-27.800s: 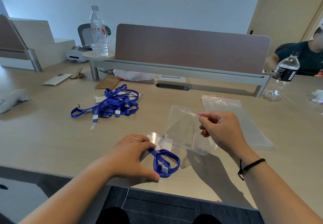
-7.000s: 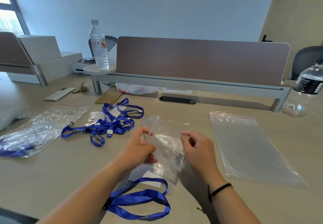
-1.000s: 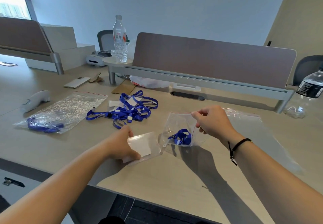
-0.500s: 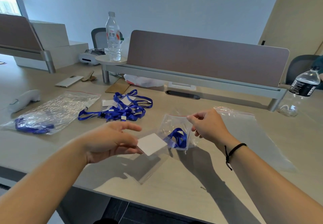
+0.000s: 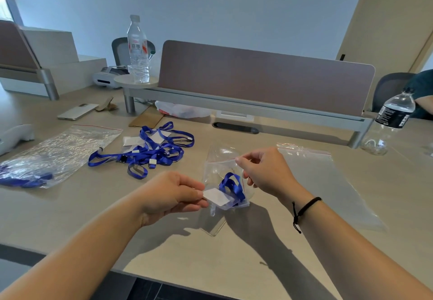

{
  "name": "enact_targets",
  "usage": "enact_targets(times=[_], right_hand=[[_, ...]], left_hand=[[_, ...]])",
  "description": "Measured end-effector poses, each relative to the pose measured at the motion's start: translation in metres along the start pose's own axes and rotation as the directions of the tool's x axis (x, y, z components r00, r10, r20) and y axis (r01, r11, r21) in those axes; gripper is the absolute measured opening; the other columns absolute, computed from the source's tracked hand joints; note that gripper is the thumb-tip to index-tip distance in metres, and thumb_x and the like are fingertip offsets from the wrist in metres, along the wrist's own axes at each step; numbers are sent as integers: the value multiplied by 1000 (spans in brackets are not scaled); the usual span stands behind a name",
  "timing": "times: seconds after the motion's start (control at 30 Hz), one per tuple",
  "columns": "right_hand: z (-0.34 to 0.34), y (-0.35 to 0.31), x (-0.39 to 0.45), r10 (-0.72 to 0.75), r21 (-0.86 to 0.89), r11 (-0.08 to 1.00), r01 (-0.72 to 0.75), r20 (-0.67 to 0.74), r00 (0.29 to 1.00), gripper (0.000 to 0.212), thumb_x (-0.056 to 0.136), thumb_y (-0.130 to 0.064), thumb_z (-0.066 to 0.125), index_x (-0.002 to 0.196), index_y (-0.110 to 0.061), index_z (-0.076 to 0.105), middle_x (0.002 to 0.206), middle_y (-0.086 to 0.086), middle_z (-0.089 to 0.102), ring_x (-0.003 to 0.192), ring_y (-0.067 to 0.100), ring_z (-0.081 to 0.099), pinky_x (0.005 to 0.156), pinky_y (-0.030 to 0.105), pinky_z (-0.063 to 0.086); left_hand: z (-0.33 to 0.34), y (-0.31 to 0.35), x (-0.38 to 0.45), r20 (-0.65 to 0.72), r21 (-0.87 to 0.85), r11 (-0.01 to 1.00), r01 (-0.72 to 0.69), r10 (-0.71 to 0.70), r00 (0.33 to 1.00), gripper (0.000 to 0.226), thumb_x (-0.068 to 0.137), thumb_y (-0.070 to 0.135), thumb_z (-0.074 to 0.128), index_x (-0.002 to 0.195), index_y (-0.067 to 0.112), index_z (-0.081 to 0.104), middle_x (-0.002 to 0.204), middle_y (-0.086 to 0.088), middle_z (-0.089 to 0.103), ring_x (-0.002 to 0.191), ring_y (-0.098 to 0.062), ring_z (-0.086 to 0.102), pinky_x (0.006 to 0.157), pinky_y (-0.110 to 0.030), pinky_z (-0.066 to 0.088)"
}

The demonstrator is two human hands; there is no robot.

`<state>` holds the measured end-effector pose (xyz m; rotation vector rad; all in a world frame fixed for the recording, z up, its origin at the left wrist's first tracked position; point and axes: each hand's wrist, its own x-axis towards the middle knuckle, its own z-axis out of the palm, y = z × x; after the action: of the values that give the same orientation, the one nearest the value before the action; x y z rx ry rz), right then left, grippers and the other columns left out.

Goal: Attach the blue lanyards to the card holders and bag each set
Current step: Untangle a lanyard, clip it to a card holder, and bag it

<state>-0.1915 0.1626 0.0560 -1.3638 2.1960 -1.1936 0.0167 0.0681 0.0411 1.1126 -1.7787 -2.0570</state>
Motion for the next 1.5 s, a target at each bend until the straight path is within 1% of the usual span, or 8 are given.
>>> enact_targets(times=[0.4, 0.57, 0.73, 0.87, 1.0, 1.23, 1.37, 1.5], right_hand=[[-11, 6, 10, -36, -73, 997, 35, -11, 999, 22, 100, -31, 58, 95, -18, 75, 68, -2, 68, 57, 10, 61, 53, 16, 48], [-18, 10, 15, -29, -60, 998, 27, -31, 999, 21, 100, -32, 57, 92, -21, 74, 68, -1, 69, 56, 11, 62, 54, 21, 54], [-22, 15, 17, -32, -31, 999, 31, -55, 998, 21, 100, -31, 58, 88, -23, 74, 64, -1, 70, 52, 11, 62, 55, 27, 58], [-20, 13, 16, -27, -28, 999, 26, -40, 999, 21, 99, -31, 59, 92, -19, 76, 66, -1, 70, 54, 10, 62, 53, 21, 55], [-20, 13, 12, -65, -92, 994, 61, -48, 997, 21, 97, -33, 62, 92, -20, 77, 68, -4, 70, 60, 11, 62, 57, 30, 58], [-9, 2, -1, -179, -100, 977, 188, 98, 979, 23, 95, -37, 64, 106, -22, 77, 73, -3, 72, 67, 18, 66, 62, 39, 61], [-3, -16, -10, -241, 26, 970, 240, 201, 950, 27, 98, -39, 57, 103, -22, 78, 58, -18, 65, 54, 2, 58, 54, 17, 51], [-1, -35, -12, -229, 87, 973, 214, 247, 942, 50, 103, -44, 42, 84, -11, 74, 69, 7, 69, 48, 8, 52, 54, 23, 48]], left_hand=[[53, -12, 62, -392, 332, 924, -192, 320, 862, 16, 92, 18, 72, 103, 17, 61, 80, -11, 72, 55, -16, 68, 45, -24, 52], [51, -20, 68, -520, 421, 900, -109, 338, 785, 48, 78, 36, 84, 102, 23, 45, 94, -3, 60, 80, -15, 56, 75, -33, 55], [43, -20, 70, -487, 503, 864, 20, 264, 833, 68, 80, 44, 80, 138, 25, 50, 129, -5, 63, 115, -20, 62, 94, -38, 52], [48, -12, 71, -471, 329, 944, -8, 171, 866, 25, 97, 30, 64, 92, 8, 73, 76, -11, 69, 63, -16, 61, 69, -35, 60], [50, 1, 60, -384, -73, 997, -18, -11, 923, 20, 100, 15, 57, 98, -1, 70, 75, -15, 67, 65, -22, 63, 72, -36, 61], [43, 22, 32, -287, -199, 972, -124, 63, 956, 13, 97, 15, 64, 107, 10, 70, 98, -16, 75, 89, -27, 77, 76, -40, 64], [36, 38, 17, -211, -244, 953, -182, 131, 969, 19, 96, 20, 65, 111, 10, 70, 97, -14, 77, 89, -26, 77, 74, -36, 63], [25, 51, 4, -211, -30, 963, -267, 255, 944, 25, 91, 35, 70, 105, 15, 74, 99, -9, 77, 93, -24, 75, 80, -41, 63]])
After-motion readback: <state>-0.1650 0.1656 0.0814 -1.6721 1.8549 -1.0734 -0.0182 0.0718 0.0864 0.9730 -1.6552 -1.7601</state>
